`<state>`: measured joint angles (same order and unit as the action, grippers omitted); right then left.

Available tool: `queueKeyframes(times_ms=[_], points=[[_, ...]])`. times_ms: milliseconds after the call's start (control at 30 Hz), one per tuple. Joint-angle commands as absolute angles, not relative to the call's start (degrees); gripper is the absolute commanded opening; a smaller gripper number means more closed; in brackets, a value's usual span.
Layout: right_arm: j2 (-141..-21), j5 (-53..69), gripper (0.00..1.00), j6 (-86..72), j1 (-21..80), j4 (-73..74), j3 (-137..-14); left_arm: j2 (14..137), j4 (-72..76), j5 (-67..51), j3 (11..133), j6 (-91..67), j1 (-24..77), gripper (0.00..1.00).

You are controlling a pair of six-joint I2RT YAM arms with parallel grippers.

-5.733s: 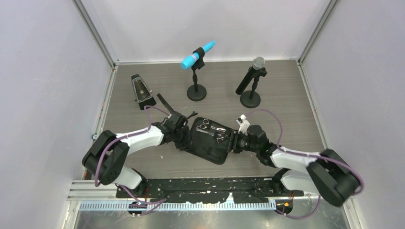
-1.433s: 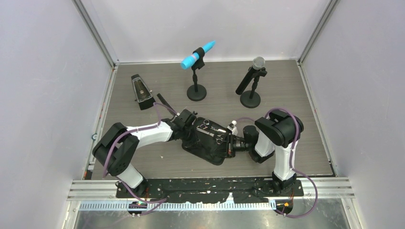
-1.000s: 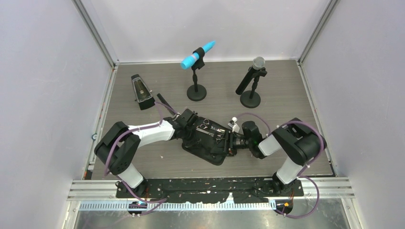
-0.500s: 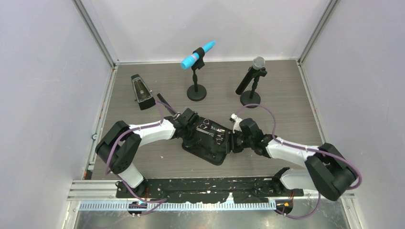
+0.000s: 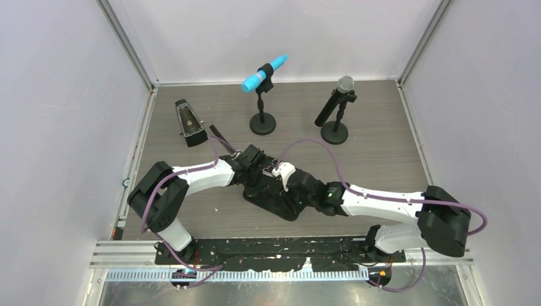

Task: Sort the hair-cutting tools
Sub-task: Place the haircut tool in the hairdressing tool bag.

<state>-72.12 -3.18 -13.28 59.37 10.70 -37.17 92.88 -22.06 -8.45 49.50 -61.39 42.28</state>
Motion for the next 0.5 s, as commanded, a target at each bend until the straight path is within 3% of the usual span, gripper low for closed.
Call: queueKeyframes(times_ms=[0, 467], points=[[-75.09, -11.46, 0.45, -6.58, 63.54, 11.13, -40.75, 93.87, -22.86, -5.26, 50.19, -61.14, 42.36, 0.08], [-84.98, -19.34, 0.43, -0.47, 71.11, 11.89, -45.43, 94.12, -22.76, -5.72, 50.43, -61.03, 42.36, 0.09]])
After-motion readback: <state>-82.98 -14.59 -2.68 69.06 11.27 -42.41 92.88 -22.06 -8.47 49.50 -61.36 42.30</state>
